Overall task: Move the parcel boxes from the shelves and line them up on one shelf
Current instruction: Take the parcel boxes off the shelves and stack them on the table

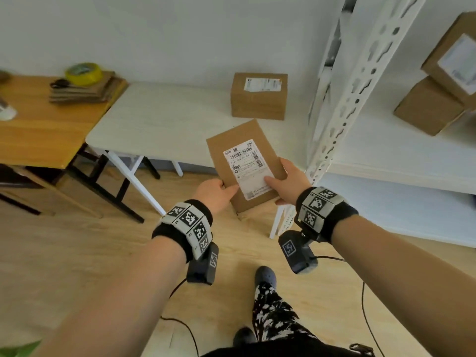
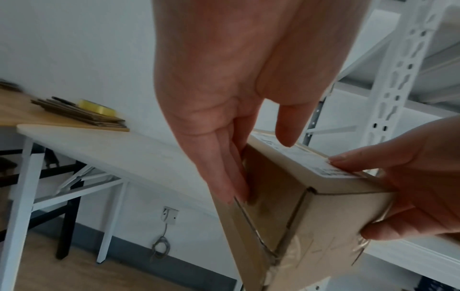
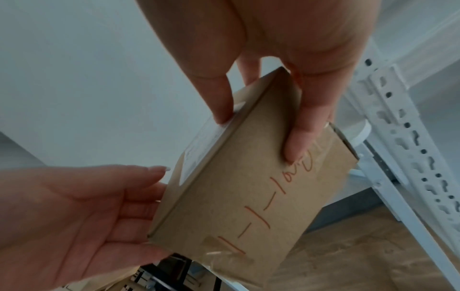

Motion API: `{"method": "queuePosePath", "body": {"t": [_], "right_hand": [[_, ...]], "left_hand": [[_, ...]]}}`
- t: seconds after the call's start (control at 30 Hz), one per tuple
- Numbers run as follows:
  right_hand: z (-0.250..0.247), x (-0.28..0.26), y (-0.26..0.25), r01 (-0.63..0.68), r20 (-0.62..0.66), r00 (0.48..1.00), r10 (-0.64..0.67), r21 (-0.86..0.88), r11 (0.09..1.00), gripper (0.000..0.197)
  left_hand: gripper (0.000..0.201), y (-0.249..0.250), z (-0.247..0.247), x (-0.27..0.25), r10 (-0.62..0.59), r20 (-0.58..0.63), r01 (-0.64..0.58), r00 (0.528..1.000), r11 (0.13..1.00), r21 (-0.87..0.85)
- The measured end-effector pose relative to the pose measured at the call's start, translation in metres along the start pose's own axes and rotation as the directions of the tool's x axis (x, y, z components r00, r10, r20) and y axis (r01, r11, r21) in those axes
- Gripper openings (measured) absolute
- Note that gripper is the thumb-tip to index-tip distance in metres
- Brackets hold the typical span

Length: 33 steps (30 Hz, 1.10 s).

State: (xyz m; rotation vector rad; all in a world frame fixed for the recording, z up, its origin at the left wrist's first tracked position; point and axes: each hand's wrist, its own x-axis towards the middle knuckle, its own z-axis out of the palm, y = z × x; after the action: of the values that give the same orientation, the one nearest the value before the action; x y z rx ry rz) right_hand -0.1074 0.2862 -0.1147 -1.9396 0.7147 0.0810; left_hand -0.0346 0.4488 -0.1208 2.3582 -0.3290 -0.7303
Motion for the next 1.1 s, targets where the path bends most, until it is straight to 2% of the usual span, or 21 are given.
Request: {"method": "queuePosePath", "body": {"t": [0.13,0.23,0.33,0.43,0.5,0.57,0.63,0.67,0.7,0.73,0.8,0.9,1.0,1.1], "right_hand": [[0.001,0.051,-0.012,0.006,0.005,1.000,-0.006,-0.029,1.000,0.063],[-0.006,0.093,-0.018,-0.024,-0.080,0.997,0.021,-0.037,0.999,0.064],[-0.014,0.130,-0.025,-0.049,-0.171,0.984,0.041,-0.043,0.998,0.066],[-0.017,0.155,-0.028,-0.123,-0.155,0.980,0.127,0.033,0.992,0.076],[-0.015,0.166,-0.028,-0.109,-0.130,0.985,0.109,0.009,0.994,0.080],[-0.013,0.176,-0.027,-0.052,-0.102,0.994,0.046,-0.055,0.997,0.078],[-0.011,0.185,-0.027,-0.006,-0.052,0.999,0.001,-0.099,0.995,0.078],[-0.010,0.190,-0.026,0.007,-0.026,1.000,-0.010,-0.128,0.992,0.077],[-0.009,0.194,-0.025,0.013,-0.008,1.000,-0.014,-0.160,0.987,0.077],[-0.008,0.197,-0.023,0.011,0.002,1.000,-0.011,-0.185,0.983,0.076],[-0.008,0.202,-0.018,-0.002,-0.004,1.000,0.001,-0.180,0.984,0.076],[-0.017,0.206,-0.014,-0.048,-0.080,0.996,0.041,-0.085,0.995,0.076],[-0.028,0.209,-0.011,-0.041,-0.174,0.984,0.038,-0.014,0.999,0.075],[-0.033,0.204,-0.009,-0.005,-0.165,0.986,0.017,0.070,0.998,0.073]], "left_hand": [[0.029,0.002,-0.007,0.045,-0.070,0.023,0.070,0.997,0.997,-0.035],[0.024,0.018,-0.008,0.082,-0.100,0.089,0.110,0.991,0.987,-0.115],[0.033,0.049,-0.005,0.114,-0.105,0.141,0.140,0.984,0.954,-0.265],[0.044,0.073,-0.001,0.148,-0.065,0.177,0.103,0.982,0.971,-0.216],[0.039,0.078,-0.003,0.168,-0.034,0.100,0.047,0.994,0.990,-0.129],[0.037,0.075,-0.011,0.187,-0.077,-0.111,0.065,0.991,0.993,-0.102],[0.039,0.067,-0.026,0.203,-0.193,-0.344,0.152,0.919,0.978,-0.143],[0.041,0.063,-0.034,0.211,-0.251,-0.399,0.208,0.882,0.967,-0.149],[0.045,0.060,-0.040,0.218,-0.298,-0.392,0.261,0.871,0.954,-0.145],[0.047,0.058,-0.045,0.226,-0.315,-0.359,0.281,0.879,0.949,-0.144],[0.045,0.059,-0.045,0.236,-0.271,-0.292,0.239,0.917,0.961,-0.142],[0.037,0.065,-0.034,0.244,-0.129,-0.217,0.107,0.967,0.988,-0.112],[0.037,0.072,-0.026,0.243,-0.026,-0.197,-0.006,0.980,0.987,-0.163],[0.039,0.071,-0.026,0.232,-0.015,-0.223,-0.022,0.975,0.987,-0.162]]}}
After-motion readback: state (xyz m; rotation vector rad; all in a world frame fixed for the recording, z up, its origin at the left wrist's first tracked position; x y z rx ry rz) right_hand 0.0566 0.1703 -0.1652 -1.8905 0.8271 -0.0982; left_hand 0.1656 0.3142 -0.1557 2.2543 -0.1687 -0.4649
